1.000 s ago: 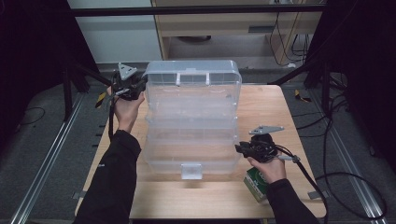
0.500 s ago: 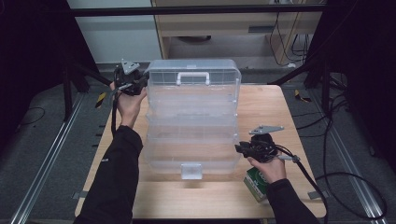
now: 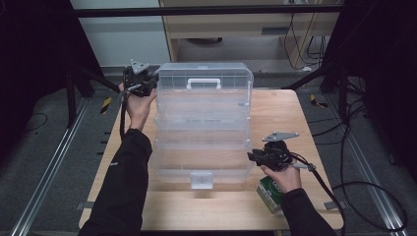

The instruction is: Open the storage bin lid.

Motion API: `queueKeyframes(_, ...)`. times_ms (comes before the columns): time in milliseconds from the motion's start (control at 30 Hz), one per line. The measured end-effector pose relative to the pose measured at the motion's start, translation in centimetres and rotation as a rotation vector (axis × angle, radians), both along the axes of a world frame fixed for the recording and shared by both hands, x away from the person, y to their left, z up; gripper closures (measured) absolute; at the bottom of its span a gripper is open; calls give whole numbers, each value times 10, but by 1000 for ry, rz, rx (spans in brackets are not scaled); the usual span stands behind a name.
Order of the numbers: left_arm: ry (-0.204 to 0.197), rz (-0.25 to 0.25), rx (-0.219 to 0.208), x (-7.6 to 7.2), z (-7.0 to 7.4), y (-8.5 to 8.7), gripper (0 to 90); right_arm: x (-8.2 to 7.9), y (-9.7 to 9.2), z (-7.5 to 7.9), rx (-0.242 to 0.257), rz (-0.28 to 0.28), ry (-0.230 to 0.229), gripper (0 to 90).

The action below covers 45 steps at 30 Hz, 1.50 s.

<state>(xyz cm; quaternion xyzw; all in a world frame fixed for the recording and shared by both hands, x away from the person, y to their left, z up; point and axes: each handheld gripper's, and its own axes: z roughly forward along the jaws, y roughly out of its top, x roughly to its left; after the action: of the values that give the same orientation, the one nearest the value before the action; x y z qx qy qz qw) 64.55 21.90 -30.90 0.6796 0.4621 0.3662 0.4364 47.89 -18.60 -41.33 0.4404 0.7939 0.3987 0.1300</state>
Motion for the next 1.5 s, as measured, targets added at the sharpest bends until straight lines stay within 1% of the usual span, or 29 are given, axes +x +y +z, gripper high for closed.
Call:
queueKeyframes(367,17,1,-7,12,-3,-1,847,0,0,0,-1,1,1,716)
queueKeyframes(567,16,1,-18,17,-7,0,847,0,0,0,-3,1,2,715)
queueKeyframes(767,28,5,-14,22,-7,-2,847,1,0,0,-5,3,-1,715)
queueKeyframes(800,24,-2,-16,23,-7,-3,847,1,0,0,-4,3,-1,715)
queueKeyframes(1000,26,3,-12,27,-9,-4,846,1,0,0,-8,5,-1,715)
queueKeyframes(1133,28,-9,-12,31,-10,-4,846,1,0,0,-8,5,-2,715)
queueKeyframes(1167,42,15,-3,30,-9,-4,845,1,0,0,-8,5,-2,715)
queueKeyframes(1400,49,23,7,37,-13,-5,842,0,1,1,-9,3,0,717)
queueKeyframes(1500,57,31,4,41,-15,-7,843,1,1,1,-11,4,-1,717)
